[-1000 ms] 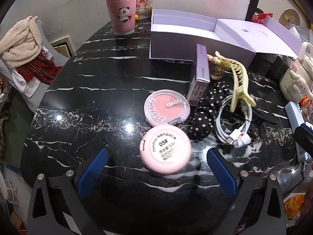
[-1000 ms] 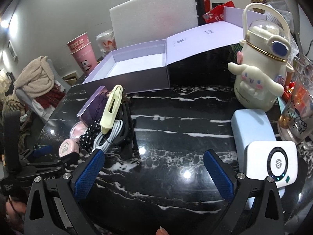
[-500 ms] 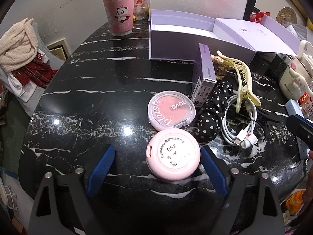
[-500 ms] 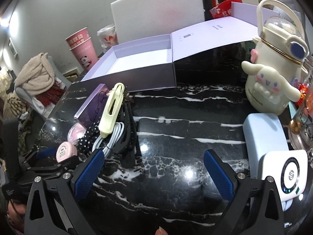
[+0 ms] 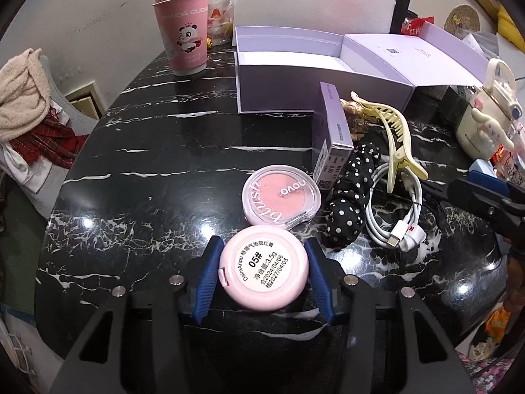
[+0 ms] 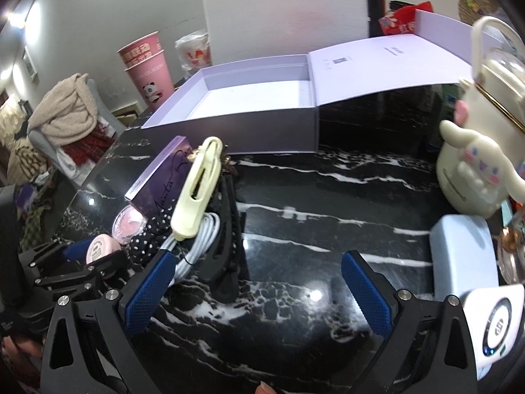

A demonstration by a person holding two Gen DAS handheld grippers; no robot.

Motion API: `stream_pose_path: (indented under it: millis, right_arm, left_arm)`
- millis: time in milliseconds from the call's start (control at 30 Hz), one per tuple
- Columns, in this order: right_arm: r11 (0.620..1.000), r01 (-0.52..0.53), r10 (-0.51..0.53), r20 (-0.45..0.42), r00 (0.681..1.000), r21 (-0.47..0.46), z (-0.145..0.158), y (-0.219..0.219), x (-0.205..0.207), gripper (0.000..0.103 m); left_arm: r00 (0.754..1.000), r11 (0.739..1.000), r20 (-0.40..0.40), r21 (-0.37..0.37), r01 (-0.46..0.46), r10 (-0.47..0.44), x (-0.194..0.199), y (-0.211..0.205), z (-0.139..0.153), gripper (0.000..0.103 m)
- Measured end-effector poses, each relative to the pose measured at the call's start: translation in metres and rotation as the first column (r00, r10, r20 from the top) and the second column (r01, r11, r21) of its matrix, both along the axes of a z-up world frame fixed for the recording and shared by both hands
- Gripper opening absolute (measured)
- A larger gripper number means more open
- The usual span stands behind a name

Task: Organize rigid objects
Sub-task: 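Grasp the pink labelled compact with the left tool while right tool approaches cream clip, then grasp the cream hair claw clip with the right tool while left tool lifts compact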

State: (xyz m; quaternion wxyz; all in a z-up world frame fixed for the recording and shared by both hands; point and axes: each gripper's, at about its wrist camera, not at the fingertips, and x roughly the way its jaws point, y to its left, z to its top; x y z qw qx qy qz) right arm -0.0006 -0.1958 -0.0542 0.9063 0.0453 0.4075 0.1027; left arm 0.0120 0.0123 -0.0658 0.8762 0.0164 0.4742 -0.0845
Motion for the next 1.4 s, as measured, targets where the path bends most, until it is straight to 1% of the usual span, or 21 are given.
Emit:
stream_pose_path:
  millis: [100, 200, 267, 333, 500, 567, 700, 800, 867, 933, 1100, 1133, 1233, 1333, 1400]
  right_arm:
    - [1.0, -0.007, 0.007, -0.003, 1.0, 0.002, 0.0, 0.003, 0.004, 0.102]
    - [1.0, -0.003, 0.003, -0.01, 1.0, 0.004, 0.0, 0.001, 0.005, 0.096]
    - [1.0, 0.007, -0.007, -0.016, 1.0, 0.007, 0.001, -0.002, 0.006, 0.089]
    - [1.0, 0.009, -0.009, -0.02, 1.0, 0.014, 0.002, -0.003, 0.008, 0.083]
    - [0.999, -0.025, 0.025, -0.006, 1.0, 0.027, 0.007, 0.003, 0.015, 0.078]
    - [0.998, -0.047, 0.047, 0.0, 0.999, 0.038, 0.008, 0.008, 0.019, 0.071]
    - [0.995, -0.093, 0.092, 0.016, 0.996, 0.044, 0.01, 0.018, 0.027, 0.066]
    - [0.992, -0.113, 0.113, 0.012, 0.994, 0.055, 0.008, 0.025, 0.035, 0.063]
    - [0.991, -0.116, 0.116, 0.001, 0.993, 0.07, 0.006, 0.027, 0.041, 0.055]
    - [0.989, -0.118, 0.119, -0.01, 0.993, 0.094, 0.003, 0.027, 0.046, 0.05]
    - [0.984, -0.121, 0.127, -0.04, 0.991, 0.133, -0.002, 0.028, 0.057, 0.049]
    - [0.982, -0.122, 0.129, -0.042, 0.991, 0.144, -0.003, 0.027, 0.059, 0.046]
    - [0.979, -0.125, 0.133, -0.042, 0.99, 0.161, -0.003, 0.027, 0.063, 0.03]
    - [0.974, -0.135, 0.143, -0.031, 0.989, 0.18, -0.002, 0.027, 0.063, 0.026]
    - [0.975, -0.136, 0.141, -0.016, 0.99, 0.176, 0.001, 0.028, 0.062, 0.024]
  left_arm:
    - [1.0, 1.0, -0.006, -0.023, -0.012, 0.012, 0.001, 0.004, 0.001, 0.05]
    - [1.0, 0.999, -0.006, -0.039, -0.021, 0.021, 0.001, 0.008, 0.004, 0.05]
    - [1.0, 0.999, -0.001, -0.048, -0.022, 0.021, 0.002, 0.009, 0.007, 0.05]
    - [1.0, 0.998, 0.007, -0.051, -0.022, 0.023, 0.002, 0.009, 0.01, 0.05]
    - [0.999, 0.999, 0.03, -0.046, -0.025, 0.027, 0.004, 0.009, 0.02, 0.05]
    - [0.999, 0.999, 0.039, -0.045, -0.028, 0.029, 0.004, 0.01, 0.023, 0.05]
    - [0.998, 0.999, 0.048, -0.039, -0.036, 0.038, 0.007, 0.011, 0.026, 0.05]
    - [0.998, 0.998, 0.048, -0.038, -0.043, 0.045, 0.009, 0.012, 0.026, 0.05]
    - [0.998, 0.998, 0.051, -0.039, -0.045, 0.047, 0.011, 0.012, 0.027, 0.05]
    - [0.997, 0.998, 0.053, -0.039, -0.046, 0.048, 0.013, 0.012, 0.028, 0.05]
    - [0.997, 0.998, 0.057, -0.038, -0.048, 0.05, 0.017, 0.011, 0.029, 0.05]
    - [0.997, 0.998, 0.056, -0.039, -0.049, 0.051, 0.019, 0.011, 0.029, 0.05]
    - [0.997, 0.998, 0.055, -0.038, -0.049, 0.051, 0.022, 0.011, 0.029, 0.05]
    - [0.997, 0.998, 0.057, -0.037, -0.049, 0.051, 0.024, 0.011, 0.029, 0.05]
    - [0.997, 0.998, 0.062, -0.035, -0.048, 0.05, 0.025, 0.01, 0.031, 0.05]
